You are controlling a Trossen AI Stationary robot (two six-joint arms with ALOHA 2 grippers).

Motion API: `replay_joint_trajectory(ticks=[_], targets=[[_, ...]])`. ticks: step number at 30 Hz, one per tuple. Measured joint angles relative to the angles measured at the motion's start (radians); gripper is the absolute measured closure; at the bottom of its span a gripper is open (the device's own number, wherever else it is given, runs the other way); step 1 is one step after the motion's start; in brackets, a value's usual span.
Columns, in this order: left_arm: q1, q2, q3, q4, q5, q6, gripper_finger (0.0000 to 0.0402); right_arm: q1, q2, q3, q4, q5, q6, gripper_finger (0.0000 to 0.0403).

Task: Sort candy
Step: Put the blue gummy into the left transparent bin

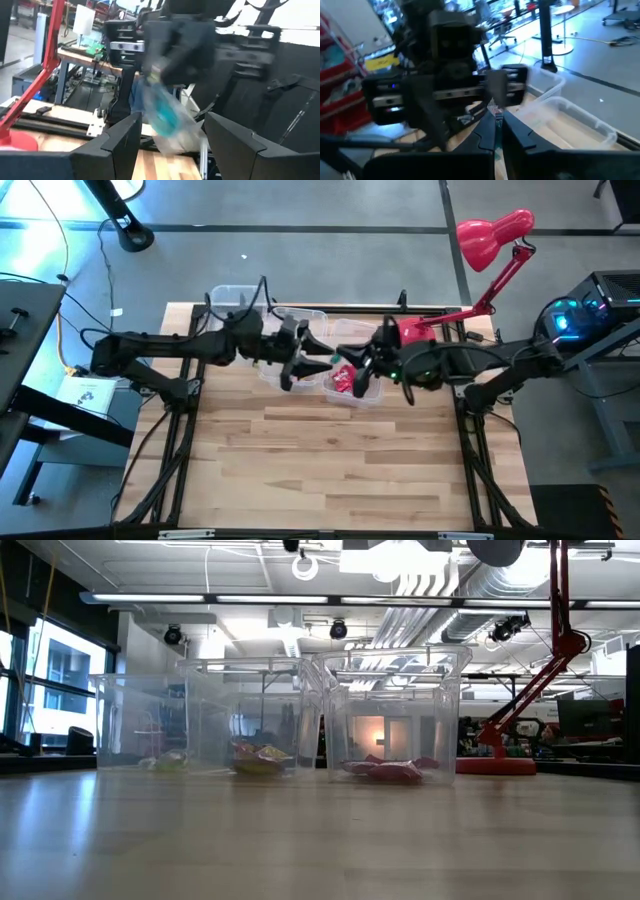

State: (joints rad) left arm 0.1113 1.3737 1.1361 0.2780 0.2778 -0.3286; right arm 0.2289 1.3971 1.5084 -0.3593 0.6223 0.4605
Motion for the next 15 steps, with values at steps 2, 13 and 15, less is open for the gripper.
replay_joint_trajectory(ticks=[2,13,15], targets=[[-0.002,0.017,0.004,-0.005,-0.015,-0.012,0.0190,-0.001,0.019,-0.001,0.010,-0.020,-0.016,0.0402],[-0.002,0.059,0.012,-0.010,0.025,-0.036,0.0194,-0.004,0.052,-0.001,0.031,-0.031,-0.057,0.0402],[-0.002,0.060,0.012,-0.011,0.022,-0.036,0.0212,-0.005,0.052,-0.001,0.031,-0.031,-0.062,0.0398]])
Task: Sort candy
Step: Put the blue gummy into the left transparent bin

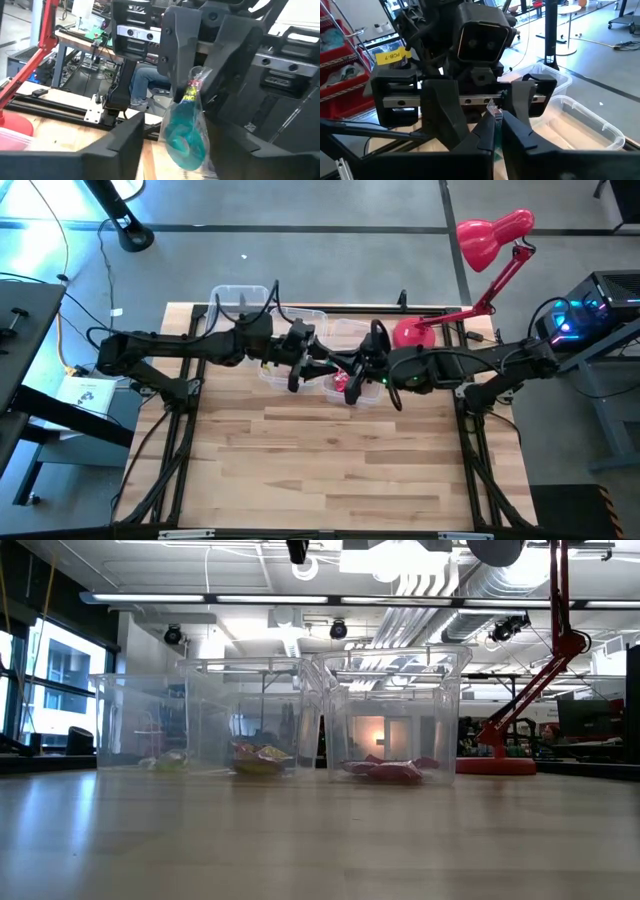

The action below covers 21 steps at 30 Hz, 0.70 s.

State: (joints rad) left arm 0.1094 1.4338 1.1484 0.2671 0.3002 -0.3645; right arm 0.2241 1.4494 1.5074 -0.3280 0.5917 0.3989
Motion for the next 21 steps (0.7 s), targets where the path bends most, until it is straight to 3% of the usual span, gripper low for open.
replay_joint_trajectory(ticks=[3,6,7,12,16,19,21], targets=[[0.005,0.000,0.000,-0.010,-0.020,0.001,0.0278,0.000,0.000,0.000,0.003,-0.002,0.008,0.0374],[0.018,0.000,0.000,-0.023,-0.021,0.002,0.0370,-0.001,0.000,0.014,-0.003,-0.010,-0.015,0.0329],[0.023,0.000,0.000,-0.026,-0.021,0.003,0.0383,-0.001,0.000,0.023,-0.003,-0.010,-0.023,0.0311],[0.057,-0.009,0.000,-0.060,-0.028,0.014,0.0382,0.015,0.000,0.105,-0.002,0.089,-0.114,0.0216],[0.113,-0.075,0.000,-0.234,-0.076,0.095,0.0395,0.032,0.000,0.195,-0.098,0.214,-0.200,0.0164],[0.172,-0.168,0.000,-0.456,-0.248,0.187,0.0393,0.034,-0.002,0.264,-0.274,0.272,-0.151,0.0151],[0.212,-0.240,0.000,-0.622,-0.434,0.238,0.0393,0.034,-0.004,0.282,-0.396,0.285,-0.060,0.0149]])
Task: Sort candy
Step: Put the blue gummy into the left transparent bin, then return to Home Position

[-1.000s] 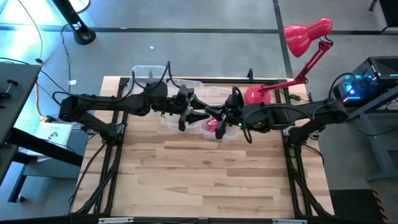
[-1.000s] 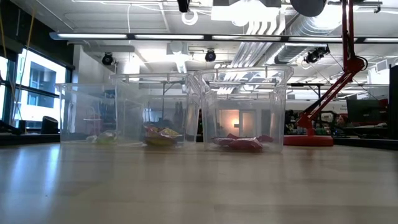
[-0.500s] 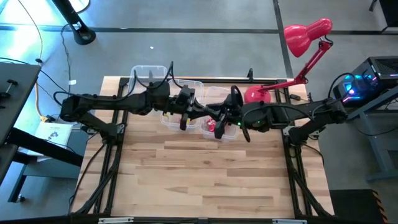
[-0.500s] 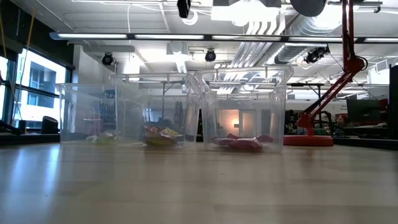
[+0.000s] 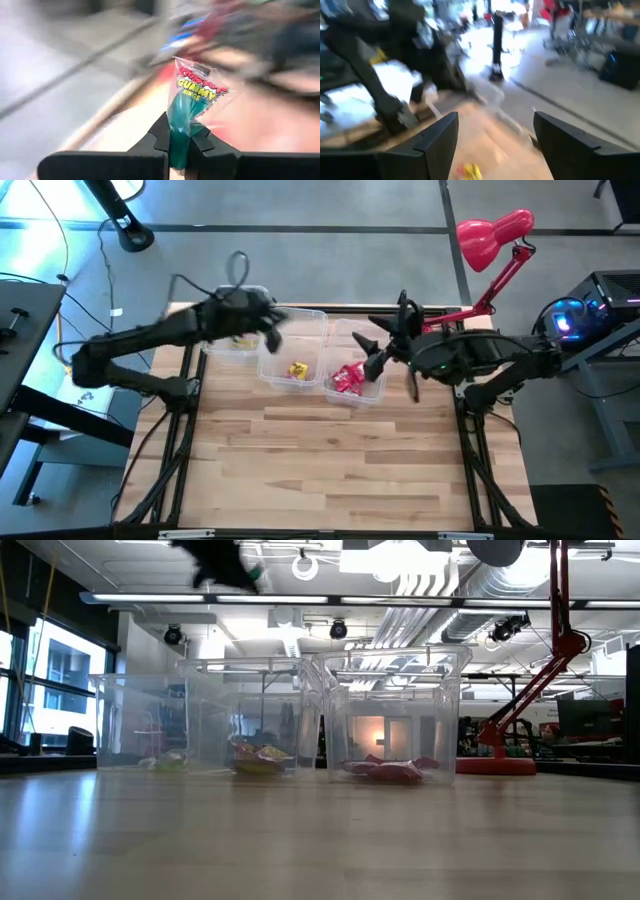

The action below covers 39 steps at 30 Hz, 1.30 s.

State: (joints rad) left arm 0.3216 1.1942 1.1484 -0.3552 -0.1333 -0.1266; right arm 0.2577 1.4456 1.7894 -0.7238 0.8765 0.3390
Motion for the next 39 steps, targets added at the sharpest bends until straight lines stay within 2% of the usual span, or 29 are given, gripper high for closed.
replay_joint_trajectory(ticks=[2,4,6,9,16,23,27,31,35,39], targets=[[0.039,-0.062,-0.005,-0.168,-0.200,-0.002,0.0393,-0.006,0.001,0.001,-0.115,0.003,0.086,0.0148],[0.083,-0.098,-0.009,-0.344,-0.351,-0.068,0.0391,-0.010,0.003,-0.008,-0.207,0.003,0.167,0.0148],[0.138,-0.114,-0.009,-0.504,-0.415,-0.134,0.0385,-0.021,0.002,-0.043,-0.246,0.006,0.232,0.0148],[0.216,-0.107,-0.016,-0.632,-0.429,-0.191,0.0370,-0.033,0.005,-0.093,-0.267,0.005,0.282,0.0148],[0.313,-0.059,-0.113,-0.564,-0.311,-0.169,0.0303,-0.065,0.006,-0.135,-0.249,-0.073,0.289,0.0148],[0.359,-0.040,-0.136,-0.563,-0.224,-0.197,0.0232,-0.061,-0.025,-0.135,-0.265,-0.077,0.290,0.0148],[0.375,-0.040,-0.136,-0.560,-0.179,-0.248,0.0205,-0.061,-0.040,-0.135,-0.268,-0.084,0.291,0.0148],[0.355,-0.064,-0.138,-0.540,-0.049,-0.261,0.0198,-0.055,-0.071,-0.135,-0.303,-0.092,0.308,0.0148],[0.234,-0.193,-0.214,-0.244,0.033,-0.243,0.0197,-0.027,-0.114,-0.135,-0.358,-0.085,0.337,0.0148],[0.082,-0.363,-0.401,0.168,0.010,-0.311,0.0197,0.018,-0.152,-0.135,-0.383,-0.052,0.386,0.0148]])
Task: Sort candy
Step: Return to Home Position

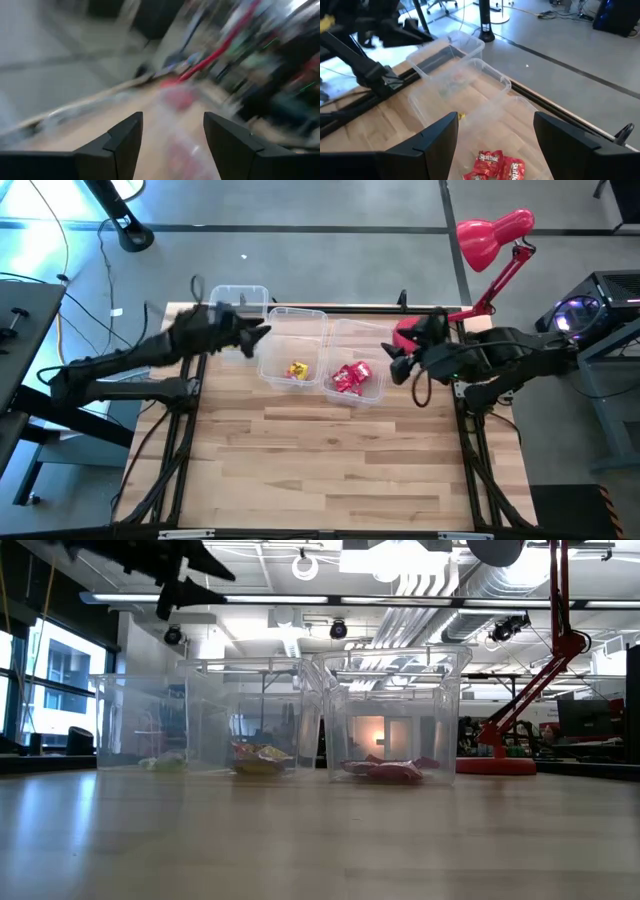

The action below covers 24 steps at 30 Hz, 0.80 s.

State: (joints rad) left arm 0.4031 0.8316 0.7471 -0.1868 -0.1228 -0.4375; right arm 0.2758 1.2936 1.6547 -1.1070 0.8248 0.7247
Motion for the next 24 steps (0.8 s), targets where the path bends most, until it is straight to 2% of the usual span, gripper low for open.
replay_joint_trajectory(ticks=[3,8,10,12,15,19,22,24], targets=[[-0.103,-0.091,-0.183,0.291,-0.028,-0.031,0.0197,0.035,-0.016,0.000,-0.017,0.025,0.034,0.0148],[-0.233,-0.172,-0.470,0.746,-0.008,-0.131,0.0197,0.073,-0.020,0.000,-0.028,0.058,0.090,0.0148],[-0.272,-0.191,-0.565,0.895,-0.035,-0.178,0.0197,0.084,-0.020,0.000,-0.028,0.058,0.117,0.0148],[-0.304,-0.210,-0.643,0.977,-0.082,-0.204,0.0197,0.087,-0.020,0.000,-0.028,0.059,0.150,0.0148],[-0.329,-0.238,-0.720,1.025,-0.150,-0.207,0.0198,0.088,-0.023,0.000,-0.028,0.064,0.193,0.0148],[-0.327,-0.281,-0.736,0.965,-0.118,-0.172,0.0206,0.087,-0.028,0.000,-0.065,0.038,0.223,0.0160],[-0.325,-0.291,-0.735,0.911,-0.077,-0.123,0.0218,0.093,-0.026,0.000,-0.199,-0.050,0.324,0.0199],[-0.324,-0.296,-0.735,0.887,-0.054,-0.103,0.0226,0.118,-0.026,0.000,-0.306,-0.116,0.422,0.0244]])
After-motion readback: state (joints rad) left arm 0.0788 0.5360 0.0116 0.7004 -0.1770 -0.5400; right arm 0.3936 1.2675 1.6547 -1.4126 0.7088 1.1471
